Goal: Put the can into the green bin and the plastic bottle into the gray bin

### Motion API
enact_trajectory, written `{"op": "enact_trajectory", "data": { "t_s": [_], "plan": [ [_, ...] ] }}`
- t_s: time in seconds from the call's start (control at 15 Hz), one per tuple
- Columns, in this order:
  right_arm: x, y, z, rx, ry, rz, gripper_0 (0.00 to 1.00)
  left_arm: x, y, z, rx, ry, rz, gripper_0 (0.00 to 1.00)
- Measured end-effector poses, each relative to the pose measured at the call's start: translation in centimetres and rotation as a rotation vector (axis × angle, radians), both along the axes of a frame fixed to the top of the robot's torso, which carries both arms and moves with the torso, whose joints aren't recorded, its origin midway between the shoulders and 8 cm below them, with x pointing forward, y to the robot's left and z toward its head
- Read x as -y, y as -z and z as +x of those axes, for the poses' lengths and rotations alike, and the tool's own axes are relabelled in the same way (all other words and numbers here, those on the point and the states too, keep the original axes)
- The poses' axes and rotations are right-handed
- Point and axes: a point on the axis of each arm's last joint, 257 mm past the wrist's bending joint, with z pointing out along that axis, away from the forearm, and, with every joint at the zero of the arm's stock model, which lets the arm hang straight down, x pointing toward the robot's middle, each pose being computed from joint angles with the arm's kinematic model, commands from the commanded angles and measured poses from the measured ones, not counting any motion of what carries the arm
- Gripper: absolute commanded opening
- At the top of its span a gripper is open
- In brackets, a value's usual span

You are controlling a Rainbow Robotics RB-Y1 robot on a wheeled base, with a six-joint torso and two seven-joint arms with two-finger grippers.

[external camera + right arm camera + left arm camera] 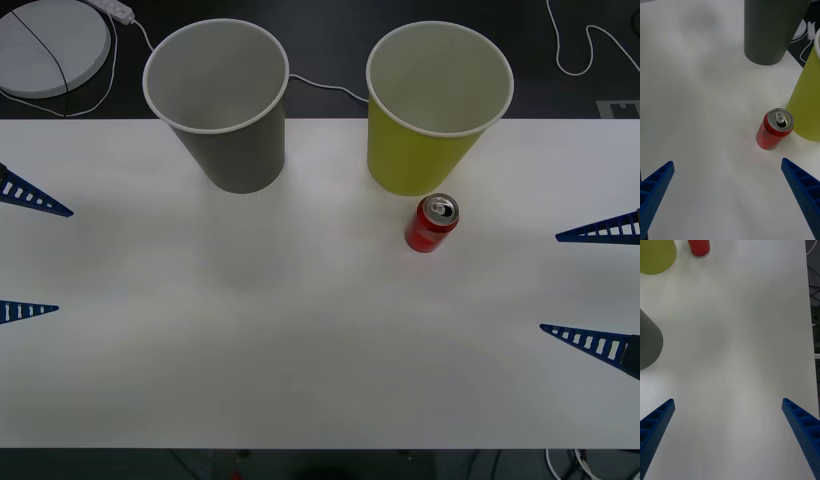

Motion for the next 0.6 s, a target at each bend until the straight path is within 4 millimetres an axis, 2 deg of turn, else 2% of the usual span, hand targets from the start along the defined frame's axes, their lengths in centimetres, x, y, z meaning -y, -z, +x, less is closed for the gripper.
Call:
{"op": "enact_trajectory", "data": {
  "t_s": [0.6],
  "plan": [
    [0.0,0.14,0.16,-0.005,0.015,0.027,1.0,0.0,0.0,0.0,0.0,0.0,0.0,1.0]
  ]
}}
